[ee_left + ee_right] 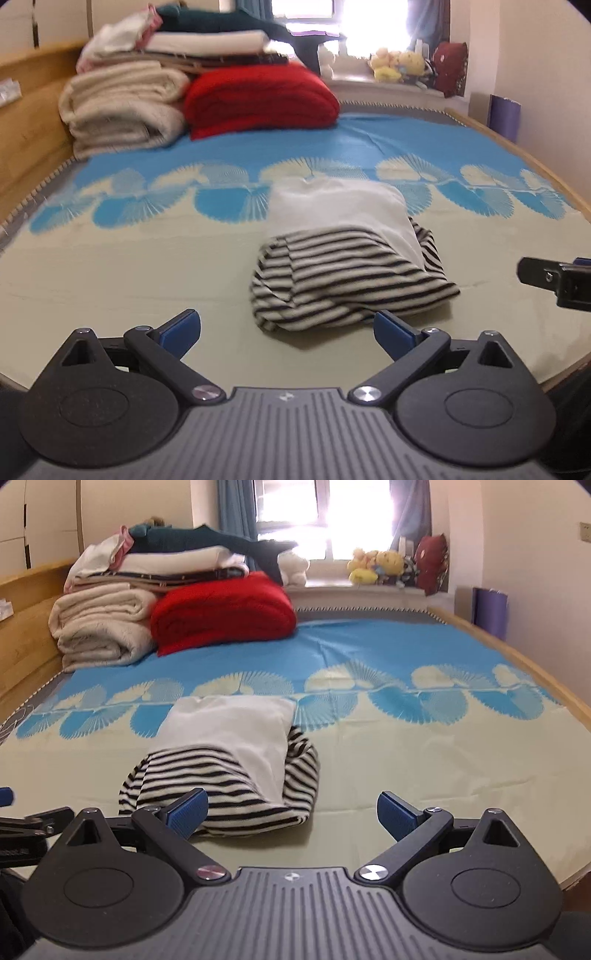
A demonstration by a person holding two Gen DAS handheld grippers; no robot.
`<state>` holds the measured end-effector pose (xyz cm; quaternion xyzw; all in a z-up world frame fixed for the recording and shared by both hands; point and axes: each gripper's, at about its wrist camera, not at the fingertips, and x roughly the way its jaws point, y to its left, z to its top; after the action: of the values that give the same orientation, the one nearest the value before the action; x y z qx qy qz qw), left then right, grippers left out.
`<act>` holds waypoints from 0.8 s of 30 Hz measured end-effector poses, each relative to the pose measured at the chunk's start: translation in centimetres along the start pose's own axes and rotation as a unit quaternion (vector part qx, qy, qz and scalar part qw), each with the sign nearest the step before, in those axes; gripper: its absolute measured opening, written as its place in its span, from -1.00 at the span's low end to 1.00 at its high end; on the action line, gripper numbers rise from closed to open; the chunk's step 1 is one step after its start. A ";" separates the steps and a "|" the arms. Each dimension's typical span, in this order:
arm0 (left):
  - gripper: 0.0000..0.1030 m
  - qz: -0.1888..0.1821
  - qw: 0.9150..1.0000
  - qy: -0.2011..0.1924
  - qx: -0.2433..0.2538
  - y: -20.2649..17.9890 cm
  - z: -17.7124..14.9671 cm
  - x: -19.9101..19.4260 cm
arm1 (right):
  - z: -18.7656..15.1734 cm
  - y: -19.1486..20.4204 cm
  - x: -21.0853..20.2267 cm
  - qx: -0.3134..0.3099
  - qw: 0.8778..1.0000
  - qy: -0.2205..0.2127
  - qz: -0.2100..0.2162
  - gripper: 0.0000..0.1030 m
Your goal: Fold small clothes
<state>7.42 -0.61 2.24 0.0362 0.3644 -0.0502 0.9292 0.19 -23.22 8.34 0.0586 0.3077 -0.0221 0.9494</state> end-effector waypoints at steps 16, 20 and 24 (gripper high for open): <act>0.97 -0.019 0.999 0.023 -0.018 -0.6 0.0 2.0 | -0.5 2.4 2.6 -0.024 0.999 0.040 0.013 0.90; 0.97 -0.021 0.999 0.029 -0.023 -0.4 0.0 2.2 | -0.7 2.9 2.8 -0.036 0.998 0.043 0.018 0.90; 0.98 -0.022 0.999 0.032 -0.023 -0.4 -0.1 2.4 | -0.8 3.0 3.0 -0.040 0.998 0.045 0.022 0.90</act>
<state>9.09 -1.19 0.55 0.0078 0.3956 -0.0612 0.9163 2.40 -20.12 6.27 0.0286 0.3494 0.0140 0.9364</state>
